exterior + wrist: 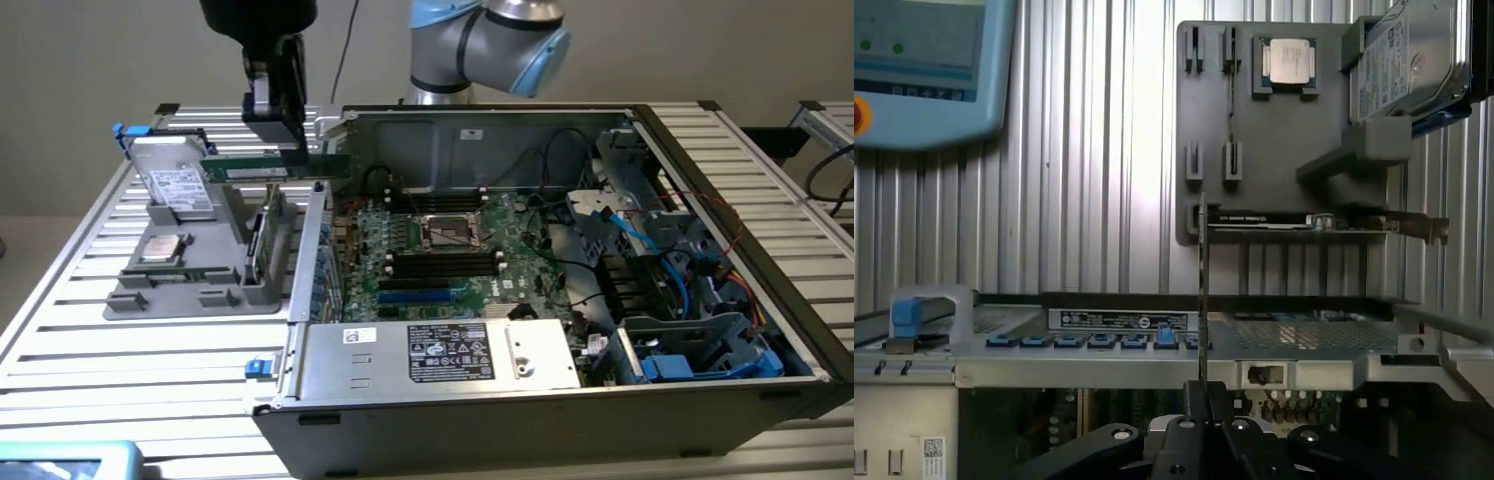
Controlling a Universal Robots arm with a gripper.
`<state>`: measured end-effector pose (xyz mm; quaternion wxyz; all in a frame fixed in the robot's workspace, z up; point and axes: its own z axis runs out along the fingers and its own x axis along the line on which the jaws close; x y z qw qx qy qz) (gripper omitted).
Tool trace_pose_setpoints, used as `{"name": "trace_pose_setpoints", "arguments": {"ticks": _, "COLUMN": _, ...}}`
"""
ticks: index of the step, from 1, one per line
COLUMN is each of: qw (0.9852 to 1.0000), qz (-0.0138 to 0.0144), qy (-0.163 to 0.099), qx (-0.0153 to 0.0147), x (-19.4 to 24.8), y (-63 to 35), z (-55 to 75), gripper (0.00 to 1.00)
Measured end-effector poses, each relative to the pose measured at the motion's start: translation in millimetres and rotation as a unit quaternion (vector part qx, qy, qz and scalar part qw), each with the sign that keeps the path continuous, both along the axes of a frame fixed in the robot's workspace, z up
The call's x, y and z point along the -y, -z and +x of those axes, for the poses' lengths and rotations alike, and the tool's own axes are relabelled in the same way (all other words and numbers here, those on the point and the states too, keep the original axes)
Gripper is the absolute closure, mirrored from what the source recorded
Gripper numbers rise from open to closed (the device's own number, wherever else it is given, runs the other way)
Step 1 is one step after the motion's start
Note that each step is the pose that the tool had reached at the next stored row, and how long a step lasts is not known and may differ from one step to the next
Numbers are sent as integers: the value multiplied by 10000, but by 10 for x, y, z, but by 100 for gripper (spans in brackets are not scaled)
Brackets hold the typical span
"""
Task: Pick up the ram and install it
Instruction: 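Pick up the ram and move it above insertion slot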
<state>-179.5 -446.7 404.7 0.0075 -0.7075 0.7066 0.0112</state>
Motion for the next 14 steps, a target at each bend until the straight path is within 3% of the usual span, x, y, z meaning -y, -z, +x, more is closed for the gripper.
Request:
{"name": "trace_pose_setpoints", "arguments": {"ticks": 5, "qw": 10000, "qz": -3, "qy": -1, "qx": -10, "x": 0, "y": 6, "z": 228, "gripper": 88}}
{"name": "trace_pose_setpoints", "arguments": {"ticks": 9, "qw": 10000, "qz": -22, "qy": -1, "qx": -16, "x": 0, "y": 25, "z": 410, "gripper": 88}}
{"name": "trace_pose_setpoints", "arguments": {"ticks": 14, "qw": 10000, "qz": -87, "qy": -1, "qx": -16, "x": 0, "y": 63, "z": 639, "gripper": 88}}
